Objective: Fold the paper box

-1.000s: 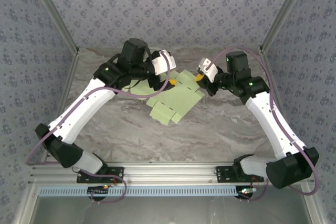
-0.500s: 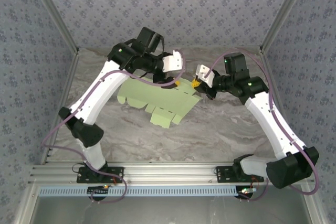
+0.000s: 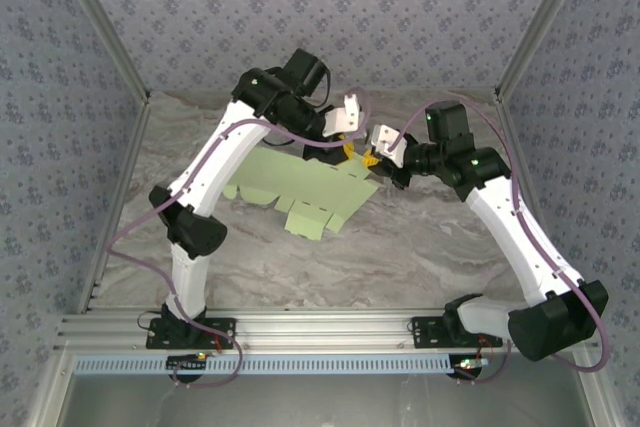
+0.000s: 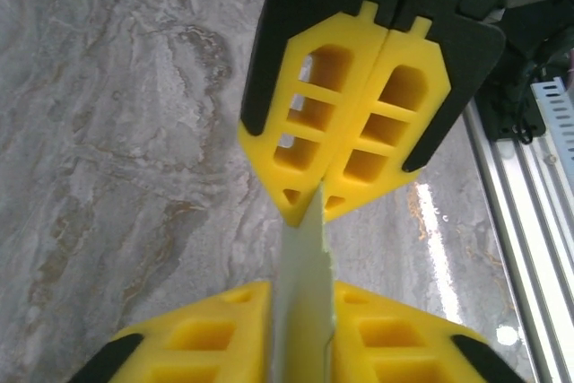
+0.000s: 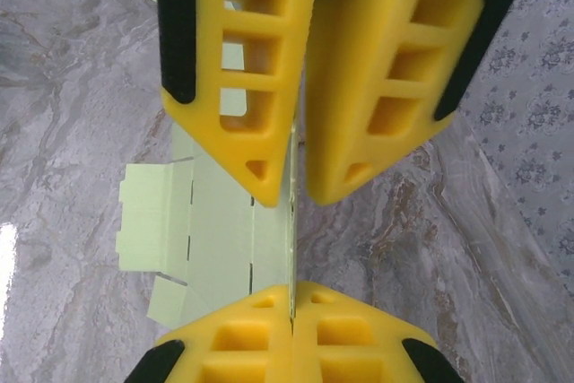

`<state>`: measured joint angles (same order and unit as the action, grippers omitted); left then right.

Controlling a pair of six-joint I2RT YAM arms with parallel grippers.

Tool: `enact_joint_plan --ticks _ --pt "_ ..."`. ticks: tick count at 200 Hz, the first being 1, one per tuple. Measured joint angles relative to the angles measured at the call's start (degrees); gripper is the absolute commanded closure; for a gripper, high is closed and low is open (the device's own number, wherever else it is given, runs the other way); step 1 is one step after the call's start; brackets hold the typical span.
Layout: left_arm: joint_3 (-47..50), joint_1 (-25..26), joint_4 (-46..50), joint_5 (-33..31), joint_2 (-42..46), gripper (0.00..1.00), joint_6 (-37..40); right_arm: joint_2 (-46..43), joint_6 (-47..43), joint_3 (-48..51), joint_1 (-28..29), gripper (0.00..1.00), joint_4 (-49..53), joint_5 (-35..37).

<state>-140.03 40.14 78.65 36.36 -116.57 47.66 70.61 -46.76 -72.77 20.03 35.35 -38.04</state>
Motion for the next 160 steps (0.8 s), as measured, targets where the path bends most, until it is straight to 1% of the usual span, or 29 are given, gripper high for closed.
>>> enact_joint_plan --ticks 17,24,34,38,41,45,51,70,90,108,128,147,160 --pt "-0.24 -0.09 0.20 0.04 -0.02 0.92 0.24 -0.11 1.25 0.37 0.00 0.75 -0.90 0.22" --pt "-0.35 -0.15 0.26 0.13 -0.02 0.96 0.15 -0.22 2.47 0.55 0.02 0.67 -1.73 0.76" --pt "-0.57 -0.44 0.20 0.44 -0.02 1.00 -0.42 -0.33 3.91 0.63 -0.09 0.57 -2.67 1.46" --pt "-0.61 -0.55 0.09 0.55 -0.02 1.00 -0.85 -0.35 5.35 0.63 -0.20 0.53 -3.23 1.81" --pt "-0.63 -0.70 0.00 0.63 0.00 1.00 -0.87 -0.42 5.66 0.66 -0.39 0.46 -3.69 1.86" --pt "-0.66 -0.85 -0.20 0.87 0.00 1.00 -1.53 -0.50 7.37 0.76 -0.66 0.40 -4.22 2.03" --pt "-0.72 -1.22 -0.57 1.33 0.00 1.00 -2.23 -0.83 9.22 1.11 -1.29 0.35 -5.51 2.03" --pt "-0.72 -3.17 -2.32 2.93 0.13 1.00 -5.35 -2.99 15.41 3.76 -4.42 0.27 -10.60 1.18" --pt "1.68 -5.99 -5.86 4.52 2.29 1.00 -9.51 -6.91 23.45 8.33 -7.78 0.23 -16.33 -0.28" --pt "8.26 -8.68 -11.43 5.70 7.23 1.00 -14.25 -10.40 30.62 12.09 -9.68 0.22 -22.01 -2.01" --pt "17.05 -11.41 -19.23 7.54 13.97 1.00 -20.65 -12.48 37.38 16.00 -10.43 0.22 -29.73 -5.01" --pt "24.06 -13.84 -26.95 9.42 19.69 1.00 -26.82 -11.45 42.03 19.54 -10.01 0.22 -36.44 -7.48" --pt "26.93 -14.73 -31.12 10.03 22.29 1.00 -30.10 -9.29 44.02 21.40 -8.90 0.22 -40.13 -8.24"
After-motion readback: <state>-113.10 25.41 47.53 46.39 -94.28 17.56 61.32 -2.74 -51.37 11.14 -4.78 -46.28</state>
